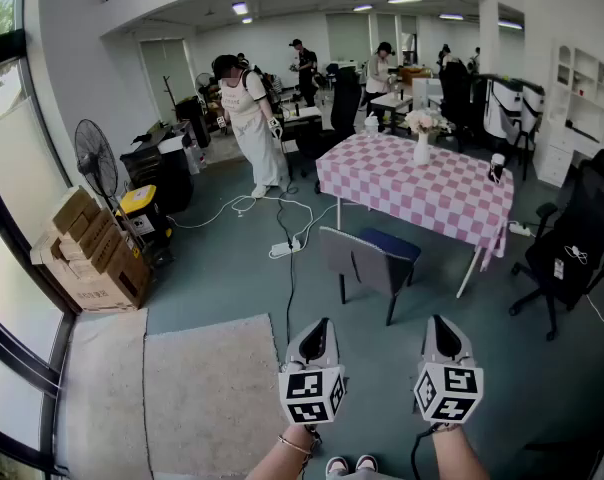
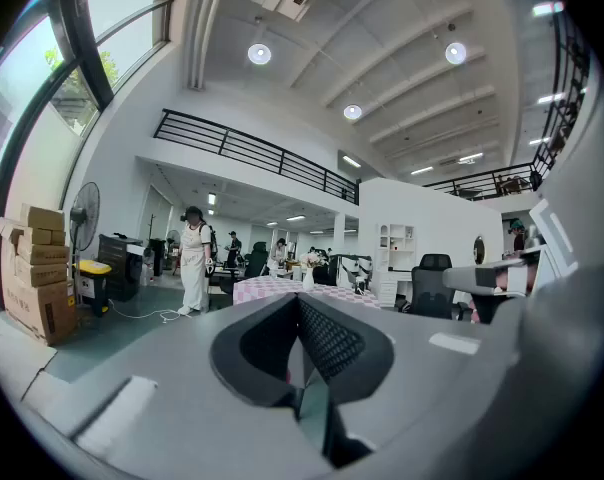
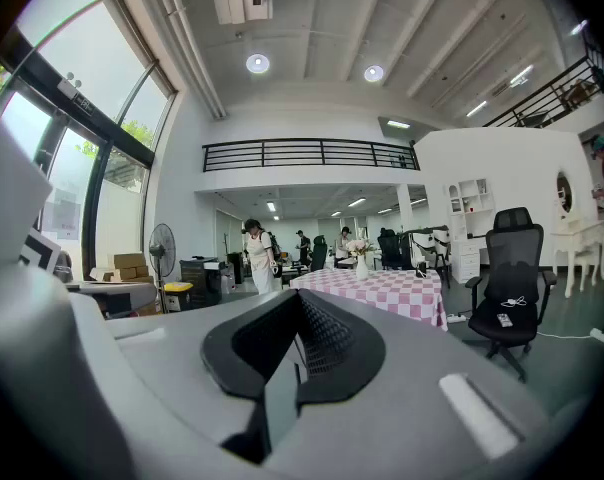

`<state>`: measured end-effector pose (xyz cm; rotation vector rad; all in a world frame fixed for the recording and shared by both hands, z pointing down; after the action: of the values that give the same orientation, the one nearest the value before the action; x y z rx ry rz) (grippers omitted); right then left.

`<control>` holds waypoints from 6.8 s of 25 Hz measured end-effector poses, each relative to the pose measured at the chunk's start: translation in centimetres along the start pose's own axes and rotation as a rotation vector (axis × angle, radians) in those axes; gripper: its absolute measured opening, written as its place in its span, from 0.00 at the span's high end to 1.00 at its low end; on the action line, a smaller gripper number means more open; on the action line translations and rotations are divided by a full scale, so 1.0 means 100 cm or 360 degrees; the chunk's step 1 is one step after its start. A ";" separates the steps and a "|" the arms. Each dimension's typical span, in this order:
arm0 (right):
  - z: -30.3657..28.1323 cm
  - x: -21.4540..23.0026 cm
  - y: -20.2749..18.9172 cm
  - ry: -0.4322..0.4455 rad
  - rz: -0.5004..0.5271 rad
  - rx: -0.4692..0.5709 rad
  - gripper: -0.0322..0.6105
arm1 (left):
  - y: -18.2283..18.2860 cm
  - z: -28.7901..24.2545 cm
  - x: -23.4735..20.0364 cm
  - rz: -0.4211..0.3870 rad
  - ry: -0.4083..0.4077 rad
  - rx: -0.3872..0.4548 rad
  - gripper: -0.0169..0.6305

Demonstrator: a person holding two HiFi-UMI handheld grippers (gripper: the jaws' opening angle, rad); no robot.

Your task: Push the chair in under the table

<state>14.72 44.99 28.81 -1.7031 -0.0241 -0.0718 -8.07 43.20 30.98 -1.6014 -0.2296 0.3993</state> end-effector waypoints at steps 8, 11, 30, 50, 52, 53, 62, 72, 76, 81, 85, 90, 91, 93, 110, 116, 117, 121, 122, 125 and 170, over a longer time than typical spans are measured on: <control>-0.006 0.001 0.004 0.0011 0.0000 0.0010 0.94 | 0.001 -0.006 -0.001 0.0002 0.0013 0.0003 0.97; -0.006 0.000 0.003 0.0014 -0.0010 0.0010 0.94 | 0.003 -0.005 -0.002 0.0000 0.0019 0.0000 0.97; -0.010 -0.009 0.001 0.0068 -0.0020 0.0036 0.88 | 0.003 -0.002 -0.015 0.0029 -0.0008 -0.0022 0.86; -0.015 -0.027 -0.012 -0.0028 -0.0054 0.0005 0.69 | -0.005 0.003 -0.052 0.0037 -0.0032 -0.0043 0.73; -0.017 -0.028 -0.018 -0.0049 -0.0050 -0.0003 0.69 | -0.012 0.002 -0.061 0.0050 -0.0023 -0.0054 0.74; -0.018 -0.027 -0.021 -0.0061 -0.0053 -0.0010 0.69 | -0.015 0.001 -0.065 0.0065 -0.0017 -0.0063 0.74; -0.049 -0.027 -0.030 -0.0107 -0.0075 -0.0058 0.70 | -0.023 -0.019 -0.091 0.0079 0.0007 -0.0099 0.75; -0.133 -0.013 -0.017 -0.0130 -0.0048 -0.0058 0.70 | -0.020 -0.101 -0.126 0.0089 0.0019 -0.0099 0.75; -0.180 0.000 -0.005 -0.0136 -0.0043 -0.0066 0.70 | -0.012 -0.151 -0.137 0.0090 0.0016 -0.0095 0.75; -0.242 0.014 0.003 -0.0119 -0.0065 -0.0084 0.70 | -0.004 -0.214 -0.150 0.0069 0.0012 -0.0099 0.75; -0.290 0.022 0.011 -0.0106 -0.0072 -0.0074 0.70 | 0.002 -0.261 -0.161 0.0059 0.0020 -0.0091 0.75; -0.336 0.029 0.018 -0.0088 -0.0084 -0.0059 0.70 | 0.010 -0.302 -0.174 0.0026 0.0036 -0.0084 0.75; -0.343 0.030 0.019 -0.0087 -0.0088 -0.0058 0.70 | 0.011 -0.308 -0.176 0.0020 0.0040 -0.0083 0.75; -0.355 0.032 0.020 -0.0086 -0.0094 -0.0059 0.70 | 0.014 -0.319 -0.182 0.0011 0.0048 -0.0086 0.75; -0.451 0.019 0.025 -0.0311 -0.0143 -0.0071 0.70 | 0.023 -0.437 -0.248 -0.0033 -0.0144 -0.0119 0.75; -0.496 0.001 0.040 -0.0489 -0.0182 -0.0046 0.70 | 0.043 -0.507 -0.288 -0.0044 -0.0329 -0.0124 0.75; -0.503 -0.001 0.043 -0.0522 -0.0185 -0.0037 0.70 | 0.046 -0.517 -0.293 -0.0048 -0.0361 -0.0123 0.75; -0.530 -0.011 0.053 -0.0646 -0.0211 0.0002 0.70 | 0.055 -0.559 -0.310 -0.0072 -0.0500 -0.0128 0.75; -0.534 -0.013 0.054 -0.0680 -0.0216 0.0010 0.70 | 0.056 -0.567 -0.313 -0.0079 -0.0537 -0.0133 0.75; -0.543 -0.020 0.052 -0.0767 -0.0243 0.0020 0.70 | 0.054 -0.588 -0.320 -0.0093 -0.0631 -0.0148 0.75; -0.554 -0.060 -0.079 0.0344 0.0183 -0.0807 0.69 | -0.082 -0.569 -0.266 -0.0711 -0.1504 -0.0899 0.74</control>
<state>6.39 -8.73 43.58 -2.1896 0.2741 -0.1882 -9.49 -18.76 44.06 -1.7219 -1.4972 0.7602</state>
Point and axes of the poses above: the fingertips, and each gripper's own axes: z backward along the fingers, x to its right, y out of its top, the point moved 5 cm from there along z, backward along the fingers, and after that the axes turned 7 degrees about -y, right-handed, at the moved point
